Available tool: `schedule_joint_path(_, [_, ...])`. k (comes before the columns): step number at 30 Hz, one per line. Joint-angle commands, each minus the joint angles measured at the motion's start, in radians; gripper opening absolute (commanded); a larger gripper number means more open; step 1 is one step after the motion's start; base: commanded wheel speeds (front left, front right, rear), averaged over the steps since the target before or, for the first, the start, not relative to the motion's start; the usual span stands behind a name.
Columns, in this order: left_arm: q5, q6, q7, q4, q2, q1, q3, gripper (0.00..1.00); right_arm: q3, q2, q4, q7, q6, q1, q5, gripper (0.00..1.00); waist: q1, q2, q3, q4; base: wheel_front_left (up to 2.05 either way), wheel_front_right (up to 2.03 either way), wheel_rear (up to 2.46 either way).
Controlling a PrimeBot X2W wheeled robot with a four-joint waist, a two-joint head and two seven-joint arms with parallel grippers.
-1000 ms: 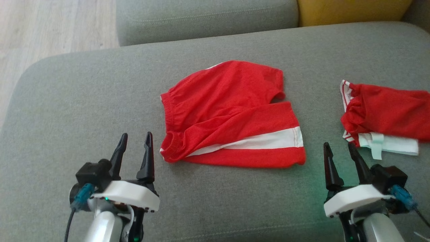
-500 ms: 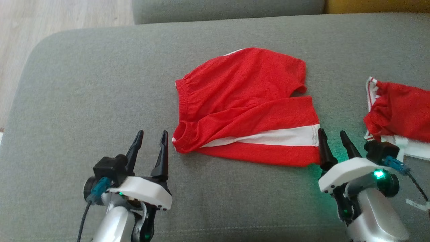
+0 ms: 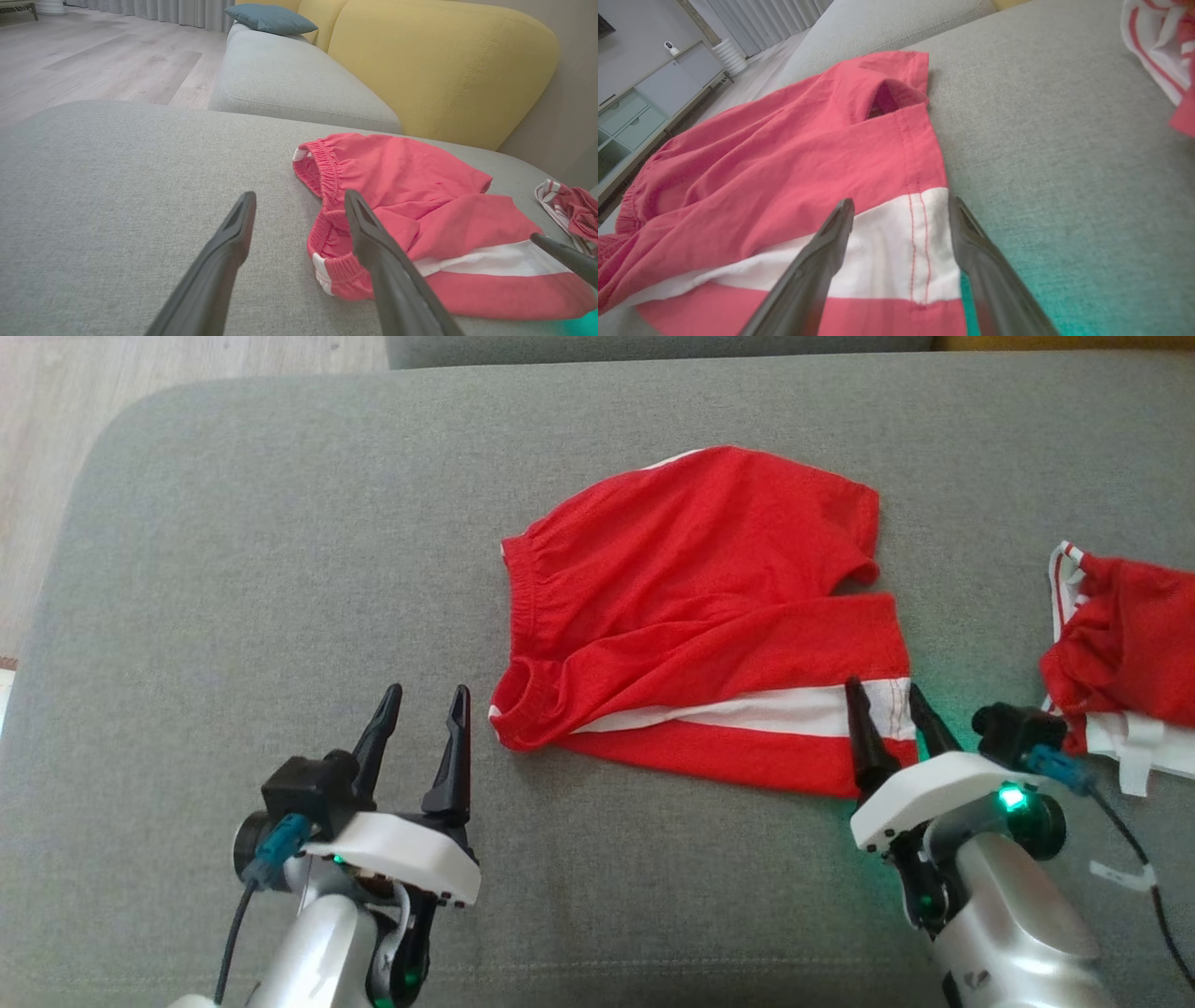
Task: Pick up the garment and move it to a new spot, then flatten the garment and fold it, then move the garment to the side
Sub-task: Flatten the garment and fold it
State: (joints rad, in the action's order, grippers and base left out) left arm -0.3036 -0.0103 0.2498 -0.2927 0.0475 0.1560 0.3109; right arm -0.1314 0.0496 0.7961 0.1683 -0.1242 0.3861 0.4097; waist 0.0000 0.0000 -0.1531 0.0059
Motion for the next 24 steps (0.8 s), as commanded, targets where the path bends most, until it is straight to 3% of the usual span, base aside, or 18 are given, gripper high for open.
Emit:
schedule_joint_path(1, [-0.008,-0.007,0.012,0.028,0.003,0.042,-0.028,1.00,-0.034,0.001,-0.016,0.017,-0.007,0.038,0.009,1.00,0.0000,0.0000,0.002,-0.002,0.00,0.00,0.00])
schedule_joint_path(24, [-0.025,-0.014,0.012,0.009,0.003,0.028,-0.030,1.00,-0.142,0.001,-0.012,0.066,-0.007,0.048,0.014,1.00,0.0000,0.0000,0.044,-0.019,0.00,0.00,0.00])
